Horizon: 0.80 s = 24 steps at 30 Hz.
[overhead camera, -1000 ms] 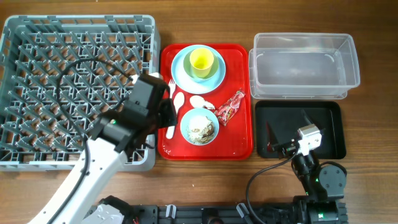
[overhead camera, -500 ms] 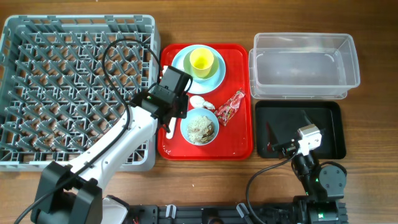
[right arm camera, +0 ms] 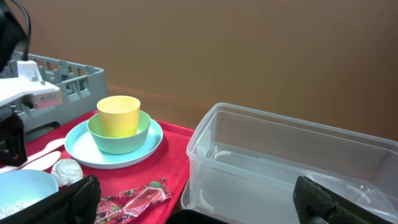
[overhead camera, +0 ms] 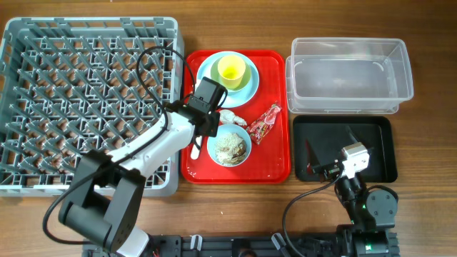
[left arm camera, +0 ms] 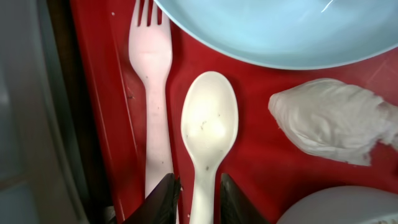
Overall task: Sort waste into correct bins and load items into the dishwasher rack
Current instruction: 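Carry the spoon left and drop it into the grey rack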
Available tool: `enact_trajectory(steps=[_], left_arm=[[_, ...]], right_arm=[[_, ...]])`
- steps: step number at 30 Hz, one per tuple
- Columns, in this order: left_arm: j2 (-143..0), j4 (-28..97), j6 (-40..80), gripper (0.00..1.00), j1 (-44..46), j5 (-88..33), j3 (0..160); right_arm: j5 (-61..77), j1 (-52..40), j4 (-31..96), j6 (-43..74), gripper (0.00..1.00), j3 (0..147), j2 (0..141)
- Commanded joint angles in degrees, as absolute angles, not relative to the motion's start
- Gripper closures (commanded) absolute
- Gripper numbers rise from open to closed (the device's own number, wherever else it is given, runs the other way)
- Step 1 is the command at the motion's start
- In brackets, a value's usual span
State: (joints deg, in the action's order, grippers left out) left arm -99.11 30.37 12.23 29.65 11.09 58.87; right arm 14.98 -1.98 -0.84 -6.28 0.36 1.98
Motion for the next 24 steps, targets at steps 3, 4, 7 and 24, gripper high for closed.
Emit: enact_trajectory(steps=[3, 4, 7, 24], left_arm=[[-102.78, 29.98, 11.07, 0.76, 29.67, 10.92, 59.13], [-103.09, 30.0, 11.07, 0.76, 29.67, 10.92, 59.13], [-104.47, 30.44, 11.07, 0.76, 29.67, 10.7, 59.13], [-90.54, 33.85, 10.63, 0.96, 28.47, 10.02, 67.2]], right_arm=[[15.09, -1.8, -1.1, -6.02, 0.0, 0.38, 1.72], [15.09, -1.8, -1.1, -6.02, 0.0, 0.38, 1.72], [15.11, -1.8, -1.1, -6.0, 0.0, 0.38, 1.72], [15.09, -1.8, -1.1, -6.0, 0.0, 0.38, 1.72]])
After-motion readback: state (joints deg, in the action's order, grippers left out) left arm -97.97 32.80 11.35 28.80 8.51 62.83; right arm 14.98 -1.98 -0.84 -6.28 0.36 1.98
